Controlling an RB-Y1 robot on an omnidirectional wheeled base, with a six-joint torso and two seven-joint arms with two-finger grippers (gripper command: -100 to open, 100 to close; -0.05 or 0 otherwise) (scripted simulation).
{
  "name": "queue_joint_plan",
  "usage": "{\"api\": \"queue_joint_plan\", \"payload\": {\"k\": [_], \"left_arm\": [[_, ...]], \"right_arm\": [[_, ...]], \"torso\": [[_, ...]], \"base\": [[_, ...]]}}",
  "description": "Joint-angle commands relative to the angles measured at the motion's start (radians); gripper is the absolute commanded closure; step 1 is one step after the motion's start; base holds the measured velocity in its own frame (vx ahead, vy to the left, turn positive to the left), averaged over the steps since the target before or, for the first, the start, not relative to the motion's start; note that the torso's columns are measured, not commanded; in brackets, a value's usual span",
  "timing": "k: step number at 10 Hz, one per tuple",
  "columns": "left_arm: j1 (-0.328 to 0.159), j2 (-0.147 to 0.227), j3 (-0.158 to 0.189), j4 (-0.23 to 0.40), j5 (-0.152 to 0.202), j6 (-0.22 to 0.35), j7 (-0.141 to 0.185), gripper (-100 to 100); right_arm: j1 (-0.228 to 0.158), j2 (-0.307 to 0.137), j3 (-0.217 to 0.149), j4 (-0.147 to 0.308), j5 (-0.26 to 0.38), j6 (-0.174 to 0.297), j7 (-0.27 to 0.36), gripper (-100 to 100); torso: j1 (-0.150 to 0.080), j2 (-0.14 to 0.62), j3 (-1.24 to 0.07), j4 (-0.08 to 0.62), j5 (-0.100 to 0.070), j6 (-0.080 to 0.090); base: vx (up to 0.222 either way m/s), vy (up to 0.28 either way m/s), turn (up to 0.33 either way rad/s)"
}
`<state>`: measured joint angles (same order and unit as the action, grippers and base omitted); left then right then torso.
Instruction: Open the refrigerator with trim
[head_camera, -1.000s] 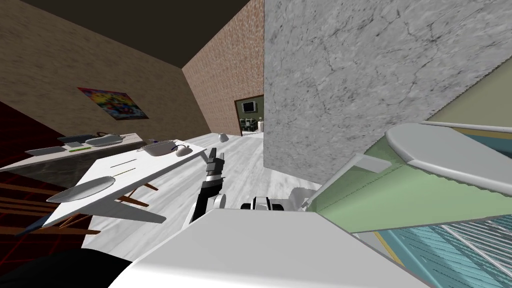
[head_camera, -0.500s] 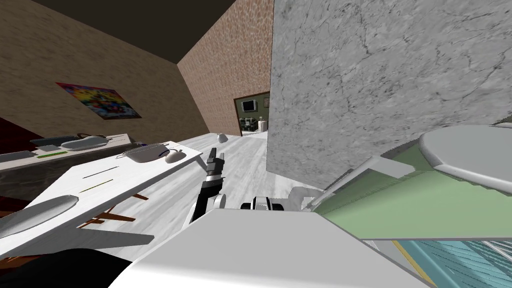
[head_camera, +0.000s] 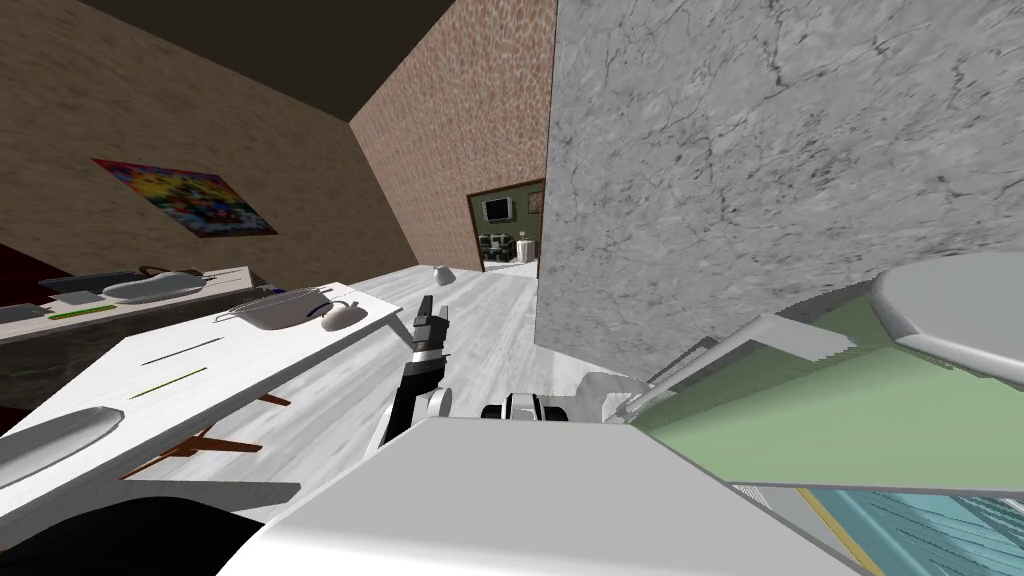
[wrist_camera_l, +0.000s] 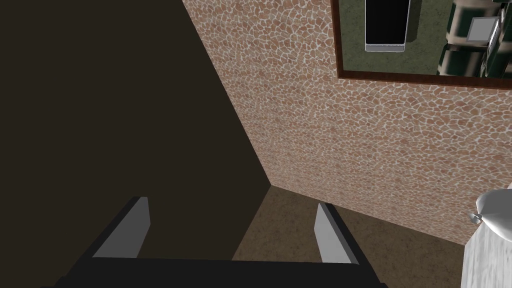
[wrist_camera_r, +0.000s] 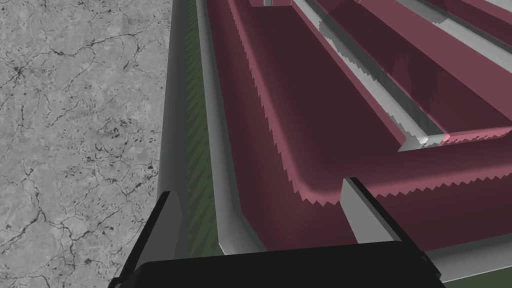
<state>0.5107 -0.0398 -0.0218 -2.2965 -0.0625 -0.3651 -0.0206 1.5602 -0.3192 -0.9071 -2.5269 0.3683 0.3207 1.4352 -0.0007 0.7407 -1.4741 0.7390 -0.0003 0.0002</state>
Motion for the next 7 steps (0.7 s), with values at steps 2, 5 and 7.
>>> {"api": "queue_joint_plan", "payload": {"k": [2,5,7], "left_arm": [[0.000,0.000,0.000,0.000,0.000,0.000,0.000,0],[0.001,0.000,0.000,0.000,0.000,0.000,0.000,0],[0.000,0.000,0.000,0.000,0.000,0.000,0.000,0]], "right_arm": [[-0.026,0.017,0.011,0.056,-0.008,-0.001,-0.030,-100],[-0.025,0.027,0.005,0.050,-0.011,0.016,-0.035,-100],[-0.021,0.034,-0.001,0.060,-0.012,0.030,-0.034,-100]], "torso": [[0.003,-0.007,-0.004,-0.002,0.001,0.000],[0.003,-0.008,-0.006,-0.003,0.001,-0.002],[0.005,-0.002,-0.002,-0.001,0.002,-0.001]], "base": [[0.133,0.058,0.017],[0.234,0.085,0.013],[0.230,0.109,0.017]]}}
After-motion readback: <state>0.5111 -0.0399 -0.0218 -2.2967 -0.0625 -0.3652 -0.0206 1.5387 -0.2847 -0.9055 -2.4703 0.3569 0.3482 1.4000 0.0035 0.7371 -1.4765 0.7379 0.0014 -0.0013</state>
